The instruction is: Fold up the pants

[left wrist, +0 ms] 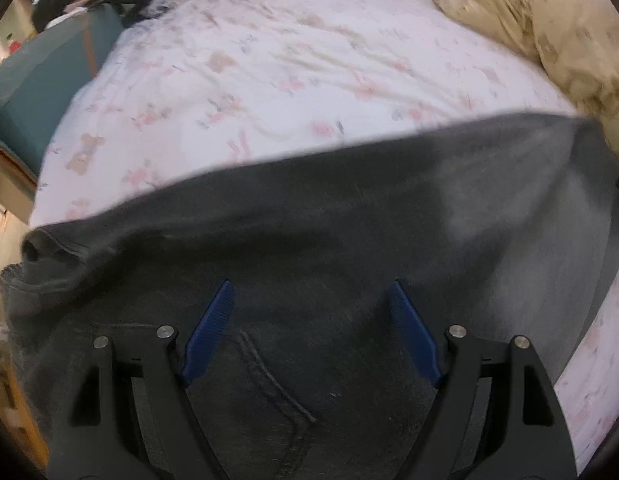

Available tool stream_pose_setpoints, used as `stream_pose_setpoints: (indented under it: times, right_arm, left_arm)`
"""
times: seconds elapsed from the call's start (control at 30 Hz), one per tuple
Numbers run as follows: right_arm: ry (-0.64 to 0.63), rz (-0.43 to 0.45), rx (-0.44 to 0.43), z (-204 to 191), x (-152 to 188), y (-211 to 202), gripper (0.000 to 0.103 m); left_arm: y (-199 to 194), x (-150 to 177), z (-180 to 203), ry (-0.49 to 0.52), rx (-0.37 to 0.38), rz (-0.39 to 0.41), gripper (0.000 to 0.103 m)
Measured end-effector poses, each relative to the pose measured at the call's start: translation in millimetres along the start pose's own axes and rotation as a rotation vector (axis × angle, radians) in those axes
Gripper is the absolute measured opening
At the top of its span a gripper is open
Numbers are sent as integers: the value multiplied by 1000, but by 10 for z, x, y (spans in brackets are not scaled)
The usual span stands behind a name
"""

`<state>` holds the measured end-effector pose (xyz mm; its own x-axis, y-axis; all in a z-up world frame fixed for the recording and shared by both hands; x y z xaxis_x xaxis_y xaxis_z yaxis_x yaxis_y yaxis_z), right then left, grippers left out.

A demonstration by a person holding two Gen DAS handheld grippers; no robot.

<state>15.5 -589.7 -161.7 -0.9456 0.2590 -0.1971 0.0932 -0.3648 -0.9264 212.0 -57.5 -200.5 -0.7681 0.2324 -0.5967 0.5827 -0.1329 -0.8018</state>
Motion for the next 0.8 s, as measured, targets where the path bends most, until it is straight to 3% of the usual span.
stream_pose_setpoints:
  times: [0.07,0.13,0.2,0.3,0.33,0.37,0.4,0.47,0.57,0.67,0.73,0.8]
  right_arm:
    - [51,-13,-25,40,105,157,52]
    - [94,-28,-30,83,86,163,52]
    - [37,-16,20,51,15,19,53]
    - [73,108,-91,-128,-133,-461,56]
    - [86,149,-124,-185,-148,-603,56]
    - [104,208,-184,-321,-166,-826,63]
    - [115,257,-246,-462,-123,-1013,81]
    - [124,347,-381,-885,29,-1378,95]
    - [127,376,-583,-1513,390,-1673,95]
    - [232,386,-772,-1888,788,-1876,95]
    - [231,364,-832,-2095,1049,-1950,95]
    - [209,343,-857,-2228,1232,-1950,95]
  left_arm:
    - [197,231,61,41,0,-95,79]
    - [197,223,43,52,-11,-58,88]
    - [184,185,5,26,0,-87,88]
    - [-81,22,-175,-54,-20,-38,87]
    - [-253,-57,-311,-114,-23,4,87]
    - [-362,-84,-420,-156,-28,32,87]
    - [-517,-86,-620,-226,-49,65,87]
    - [-703,41,-1009,-358,-87,63,88]
    - [-911,462,-1677,-590,-117,30,88]
    - [-1162,940,-2360,-798,-256,62,88]
    - [-1277,1221,-2697,-960,-296,108,88]
    - [-1277,1452,-2901,-1080,-283,145,88]
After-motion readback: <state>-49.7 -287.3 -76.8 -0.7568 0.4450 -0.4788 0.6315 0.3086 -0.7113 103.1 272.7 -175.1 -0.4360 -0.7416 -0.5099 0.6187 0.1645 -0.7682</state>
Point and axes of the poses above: each gripper's, at about its wrist camera, not at the fingertips, and y roughly the way its jaws point, z to its right, x to its underside, the point moved 7 cm from there along y, roughly the way its jaws point, and after that the axes turned 11 degrees about z, right-handed, at the moved point
